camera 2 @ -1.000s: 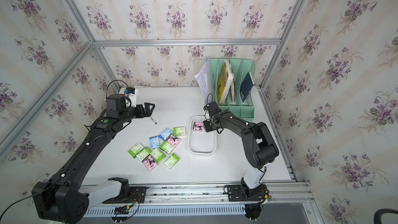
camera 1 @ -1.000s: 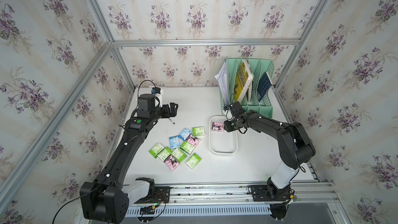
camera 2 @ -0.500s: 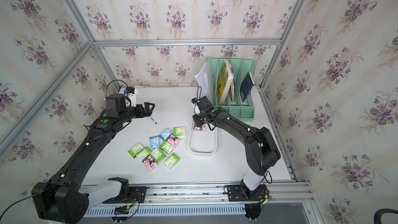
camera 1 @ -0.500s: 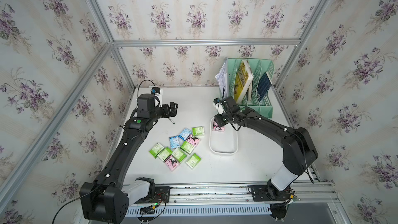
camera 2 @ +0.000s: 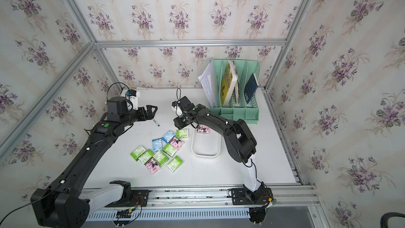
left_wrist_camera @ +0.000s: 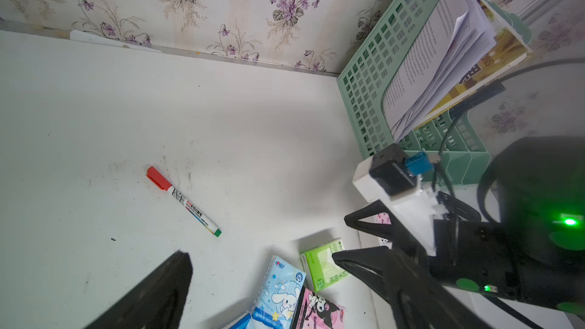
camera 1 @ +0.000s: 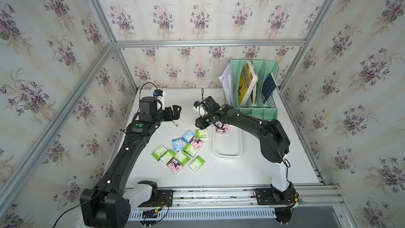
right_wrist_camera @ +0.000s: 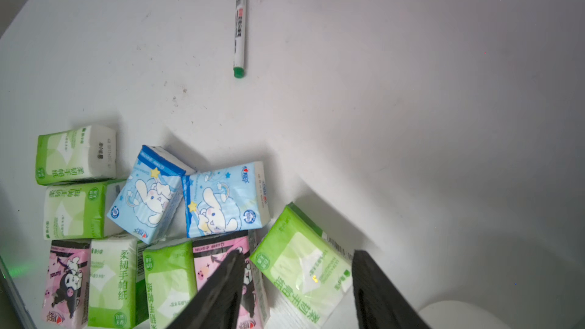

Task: Put the pocket tissues into the storage box
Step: Move the storage box to the center of the board.

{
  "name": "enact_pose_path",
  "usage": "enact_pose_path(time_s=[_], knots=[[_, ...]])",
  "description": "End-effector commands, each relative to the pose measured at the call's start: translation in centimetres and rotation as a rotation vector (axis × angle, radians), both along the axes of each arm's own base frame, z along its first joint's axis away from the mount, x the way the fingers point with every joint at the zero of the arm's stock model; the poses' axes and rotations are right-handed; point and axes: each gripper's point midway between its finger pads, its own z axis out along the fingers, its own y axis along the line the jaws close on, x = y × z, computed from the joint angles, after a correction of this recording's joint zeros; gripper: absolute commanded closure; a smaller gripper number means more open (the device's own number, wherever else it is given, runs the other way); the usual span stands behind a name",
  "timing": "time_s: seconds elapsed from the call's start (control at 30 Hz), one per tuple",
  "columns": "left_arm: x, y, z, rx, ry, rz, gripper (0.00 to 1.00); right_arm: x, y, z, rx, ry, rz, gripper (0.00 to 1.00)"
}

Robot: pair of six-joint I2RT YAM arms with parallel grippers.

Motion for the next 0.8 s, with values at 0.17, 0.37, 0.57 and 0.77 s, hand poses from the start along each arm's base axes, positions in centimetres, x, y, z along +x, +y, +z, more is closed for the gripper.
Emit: enact_pose_path(time_s=[0.17,0.37,0.57,0.77], knots=[[0.0,-0.1,0.2,0.006,-0.018,-0.012,0.01,-1.1,-1.5,-3.2,-0.097,0.131,-0.066,0.34],[-0.3,0.0,0.2,0.018,-0.024,-0.012,0.01,-1.8,-2.3,-5.0,-0.145,0.182,-0.081,0.33],[-0.7,0.4,0.2,0.038,-0.027,-0.003,0.01,-2.2,-3.0,-6.0,-0.179,0.197,-0.095,0.33],[-0.7,0.5,0.2,0.039,-0.026,0.0,0.01,-2.4,-3.8,-6.4,-0.2,0.202,-0.117,0.33]])
